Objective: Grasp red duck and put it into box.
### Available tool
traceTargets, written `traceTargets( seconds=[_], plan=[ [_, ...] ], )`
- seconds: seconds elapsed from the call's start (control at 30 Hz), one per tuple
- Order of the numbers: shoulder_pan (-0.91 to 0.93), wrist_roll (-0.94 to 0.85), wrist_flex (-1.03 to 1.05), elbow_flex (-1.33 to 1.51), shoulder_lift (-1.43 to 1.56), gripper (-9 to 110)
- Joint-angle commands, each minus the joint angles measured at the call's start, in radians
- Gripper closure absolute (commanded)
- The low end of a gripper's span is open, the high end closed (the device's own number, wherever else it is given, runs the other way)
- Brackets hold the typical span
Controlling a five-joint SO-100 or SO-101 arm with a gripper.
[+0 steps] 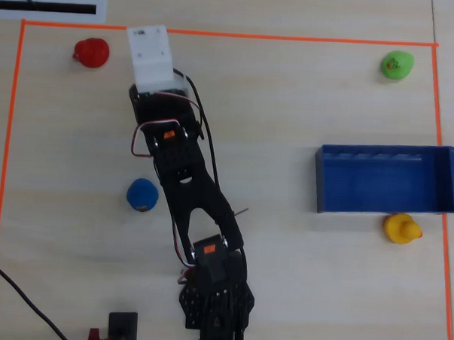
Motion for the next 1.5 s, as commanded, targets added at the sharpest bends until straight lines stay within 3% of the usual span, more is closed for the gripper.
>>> traceTargets(
  seconds=[0.0,0.2,0.4,0.73,1.47],
  plan=[
    [-0.012,0.037,-0.288,0.040,-0.052,87],
    [-0.063,0.112,-0.606,0.129,-0.146,85],
    [-0.144,0.107,-0.733,0.120,-0.236,82],
    [-0.236,0.020,-0.615,-0.110,-0.420,76],
    [-0.137,-0.054,-0.500,-0.598,-0.784,75]
  ],
)
